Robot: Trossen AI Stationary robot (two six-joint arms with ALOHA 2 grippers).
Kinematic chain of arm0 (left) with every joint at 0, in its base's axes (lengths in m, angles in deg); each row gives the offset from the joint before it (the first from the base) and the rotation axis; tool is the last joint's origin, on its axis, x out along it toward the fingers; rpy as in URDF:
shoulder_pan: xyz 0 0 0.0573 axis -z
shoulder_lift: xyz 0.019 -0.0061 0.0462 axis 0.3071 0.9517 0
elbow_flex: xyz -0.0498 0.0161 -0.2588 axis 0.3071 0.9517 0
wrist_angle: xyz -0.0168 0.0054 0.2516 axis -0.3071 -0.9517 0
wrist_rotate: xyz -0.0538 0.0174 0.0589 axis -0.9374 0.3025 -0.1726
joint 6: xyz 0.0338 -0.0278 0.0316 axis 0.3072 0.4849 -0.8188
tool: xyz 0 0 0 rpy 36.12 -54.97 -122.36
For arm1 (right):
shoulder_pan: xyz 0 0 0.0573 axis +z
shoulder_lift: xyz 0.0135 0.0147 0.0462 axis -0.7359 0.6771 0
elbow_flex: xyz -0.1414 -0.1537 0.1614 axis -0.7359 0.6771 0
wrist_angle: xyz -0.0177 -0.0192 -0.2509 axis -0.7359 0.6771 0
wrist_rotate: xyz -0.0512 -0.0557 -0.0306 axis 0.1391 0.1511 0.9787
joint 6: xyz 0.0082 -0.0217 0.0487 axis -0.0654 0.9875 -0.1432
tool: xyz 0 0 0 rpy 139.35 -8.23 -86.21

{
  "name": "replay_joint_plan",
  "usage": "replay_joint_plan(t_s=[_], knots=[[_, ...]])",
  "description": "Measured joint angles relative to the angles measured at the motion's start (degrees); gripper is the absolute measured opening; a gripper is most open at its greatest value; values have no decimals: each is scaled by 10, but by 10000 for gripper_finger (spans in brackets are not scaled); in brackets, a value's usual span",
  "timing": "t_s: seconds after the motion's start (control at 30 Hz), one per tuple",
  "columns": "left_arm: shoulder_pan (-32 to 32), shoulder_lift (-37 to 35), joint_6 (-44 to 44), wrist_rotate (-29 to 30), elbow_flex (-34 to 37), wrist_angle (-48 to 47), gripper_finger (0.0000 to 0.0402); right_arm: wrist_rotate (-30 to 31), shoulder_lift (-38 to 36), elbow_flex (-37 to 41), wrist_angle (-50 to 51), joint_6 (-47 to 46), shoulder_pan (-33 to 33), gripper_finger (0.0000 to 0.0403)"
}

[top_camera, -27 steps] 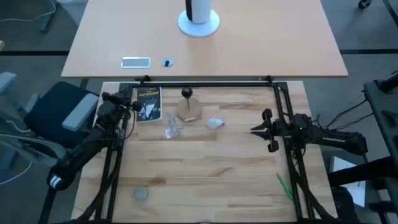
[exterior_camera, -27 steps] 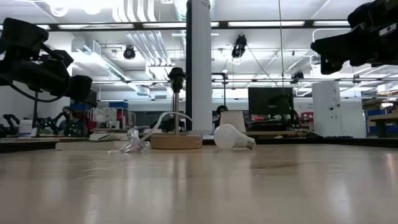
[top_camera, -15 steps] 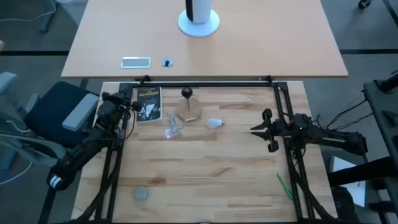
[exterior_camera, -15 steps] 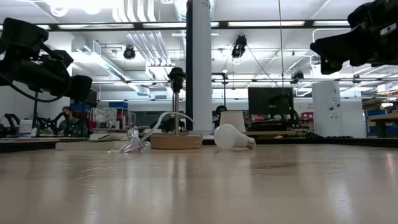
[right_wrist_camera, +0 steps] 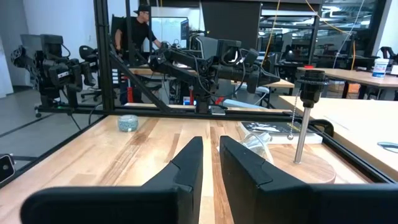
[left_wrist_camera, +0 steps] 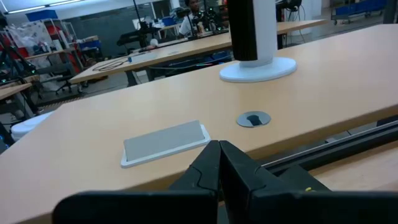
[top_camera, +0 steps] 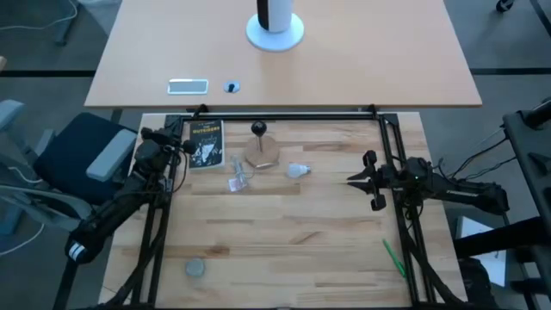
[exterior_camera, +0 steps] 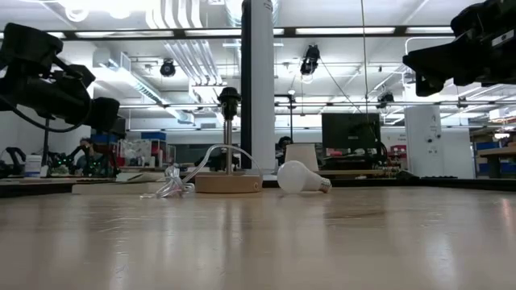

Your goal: Screw lightbulb

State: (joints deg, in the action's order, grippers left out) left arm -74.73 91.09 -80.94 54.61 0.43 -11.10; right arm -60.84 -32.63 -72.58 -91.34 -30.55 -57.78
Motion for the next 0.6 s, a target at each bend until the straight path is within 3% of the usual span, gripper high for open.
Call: replay_joint_plan(t_s=[0.6], knots=[[0, 0, 0, 0, 0, 0, 0, 0, 0, 0, 0, 0, 0, 72]])
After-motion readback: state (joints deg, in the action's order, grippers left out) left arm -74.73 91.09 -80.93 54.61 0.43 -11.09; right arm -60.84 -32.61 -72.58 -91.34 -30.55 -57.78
